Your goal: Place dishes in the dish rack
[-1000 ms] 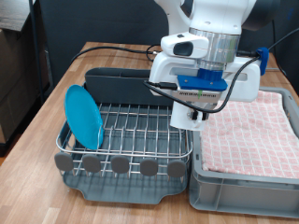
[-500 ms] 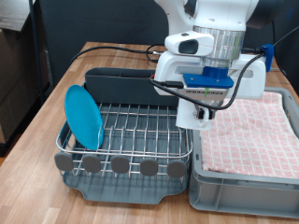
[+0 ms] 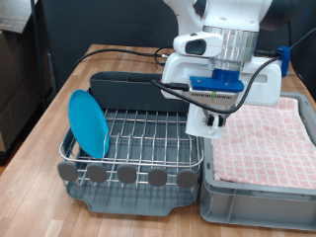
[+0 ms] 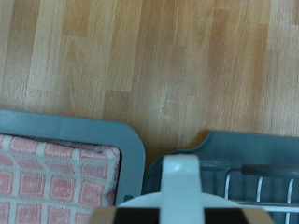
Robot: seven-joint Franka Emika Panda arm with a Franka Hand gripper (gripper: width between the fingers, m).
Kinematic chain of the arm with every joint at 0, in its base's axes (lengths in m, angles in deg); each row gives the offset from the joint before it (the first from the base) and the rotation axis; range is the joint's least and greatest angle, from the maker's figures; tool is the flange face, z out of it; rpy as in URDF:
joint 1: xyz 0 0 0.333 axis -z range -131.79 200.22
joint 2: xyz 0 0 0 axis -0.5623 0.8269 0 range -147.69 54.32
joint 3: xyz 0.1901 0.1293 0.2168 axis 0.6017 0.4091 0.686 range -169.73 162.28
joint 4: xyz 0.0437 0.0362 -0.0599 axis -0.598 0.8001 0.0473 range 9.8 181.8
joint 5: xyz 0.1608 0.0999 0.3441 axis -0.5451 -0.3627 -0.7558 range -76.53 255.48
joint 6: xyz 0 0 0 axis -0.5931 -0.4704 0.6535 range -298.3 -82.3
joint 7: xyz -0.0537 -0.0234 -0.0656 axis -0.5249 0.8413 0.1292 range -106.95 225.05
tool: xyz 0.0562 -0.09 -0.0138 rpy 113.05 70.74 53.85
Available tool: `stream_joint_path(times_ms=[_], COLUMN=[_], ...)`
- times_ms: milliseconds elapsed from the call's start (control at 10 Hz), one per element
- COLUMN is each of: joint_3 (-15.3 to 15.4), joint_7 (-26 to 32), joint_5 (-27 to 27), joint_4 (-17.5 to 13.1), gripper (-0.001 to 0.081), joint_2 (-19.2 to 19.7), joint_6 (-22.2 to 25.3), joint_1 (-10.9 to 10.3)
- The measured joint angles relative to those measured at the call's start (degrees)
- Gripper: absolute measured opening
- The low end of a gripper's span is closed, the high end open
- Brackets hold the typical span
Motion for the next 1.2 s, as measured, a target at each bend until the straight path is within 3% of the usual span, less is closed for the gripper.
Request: stream_joint_path(times_ms=[300, 700, 1200], joint_3=[-0.25, -0.24, -0.65], joint_7=[-5.36, -6.16, -7.34], joint_5=[0.05, -2.00, -2.75], joint_4=[-4.79, -10.98, -13.13], gripper=[0.0072, 0.0072, 0.0072], joint_2=[2.53, 6.68, 10.07], joint_6=[3.81, 7.80, 8.97], joint_1=[-0.10, 0.39, 0.62])
